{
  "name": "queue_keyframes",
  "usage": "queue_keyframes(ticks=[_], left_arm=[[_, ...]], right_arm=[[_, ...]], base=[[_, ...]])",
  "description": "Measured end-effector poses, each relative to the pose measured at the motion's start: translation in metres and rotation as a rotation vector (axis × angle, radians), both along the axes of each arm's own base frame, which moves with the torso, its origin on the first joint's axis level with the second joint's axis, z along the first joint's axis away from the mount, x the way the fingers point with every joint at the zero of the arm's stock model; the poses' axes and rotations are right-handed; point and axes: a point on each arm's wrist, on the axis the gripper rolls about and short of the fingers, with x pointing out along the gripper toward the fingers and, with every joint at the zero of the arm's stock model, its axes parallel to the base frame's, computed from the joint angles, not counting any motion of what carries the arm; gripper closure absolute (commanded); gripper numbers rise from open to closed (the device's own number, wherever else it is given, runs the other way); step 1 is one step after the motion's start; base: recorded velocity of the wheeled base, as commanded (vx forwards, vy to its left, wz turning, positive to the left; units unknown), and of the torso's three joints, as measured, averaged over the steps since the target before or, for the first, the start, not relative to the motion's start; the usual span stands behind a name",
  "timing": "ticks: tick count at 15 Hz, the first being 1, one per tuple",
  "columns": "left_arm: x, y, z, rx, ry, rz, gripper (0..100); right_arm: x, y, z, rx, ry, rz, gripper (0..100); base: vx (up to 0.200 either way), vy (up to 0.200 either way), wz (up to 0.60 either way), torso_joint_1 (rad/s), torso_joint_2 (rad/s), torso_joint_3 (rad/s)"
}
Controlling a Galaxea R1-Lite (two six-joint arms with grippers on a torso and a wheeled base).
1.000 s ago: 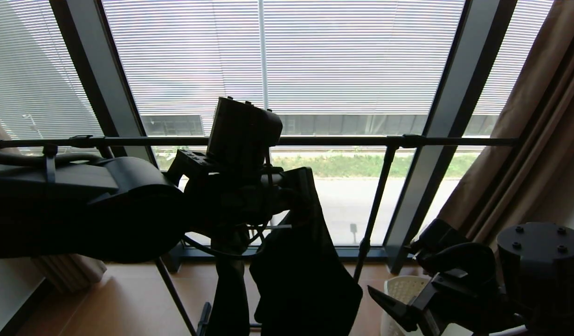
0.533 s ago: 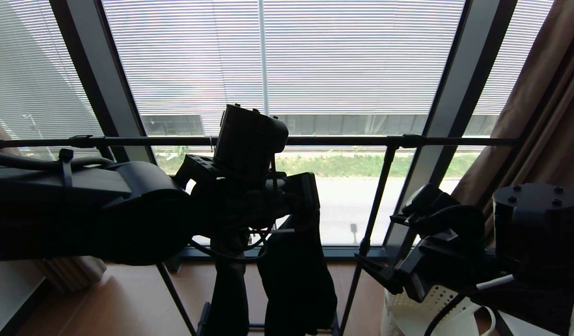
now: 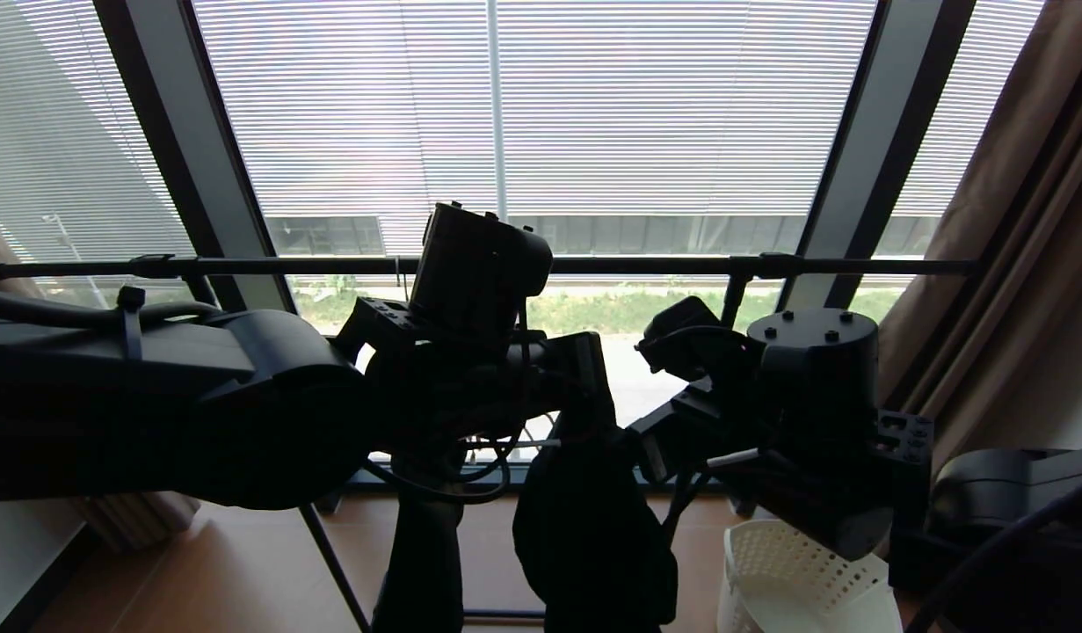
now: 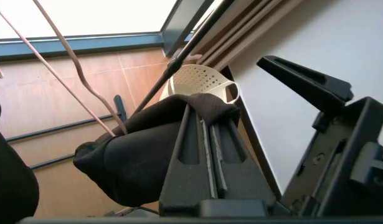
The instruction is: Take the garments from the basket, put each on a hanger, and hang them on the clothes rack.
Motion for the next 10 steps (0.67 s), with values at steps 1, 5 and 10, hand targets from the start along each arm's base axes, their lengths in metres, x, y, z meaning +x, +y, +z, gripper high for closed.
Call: queue_keyframes(ticks=[1, 5, 10], left_arm=[[0.000, 0.000, -0.001, 0.003, 0.002, 0.000, 100], [-0.003, 0.003, -0.006, 0.017, 0.016, 0.000, 100], [-0.005, 0.006, -0.006, 0.019, 0.019, -0.003, 100]], right_arm=[[0.005, -0.002, -0.005, -0.001, 0.015, -0.019, 0], [0.014, -0.020, -0.022, -0.016, 0.070, -0.087, 0], [0.009, -0.036, -0.043, -0.018, 0.074, -0.115, 0]], base=[[0.000, 0.000, 0.00, 0.000, 0.00, 0.000], [0.000, 0.000, 0.00, 0.000, 0.00, 0.000], [0.000, 0.000, 0.00, 0.000, 0.00, 0.000]])
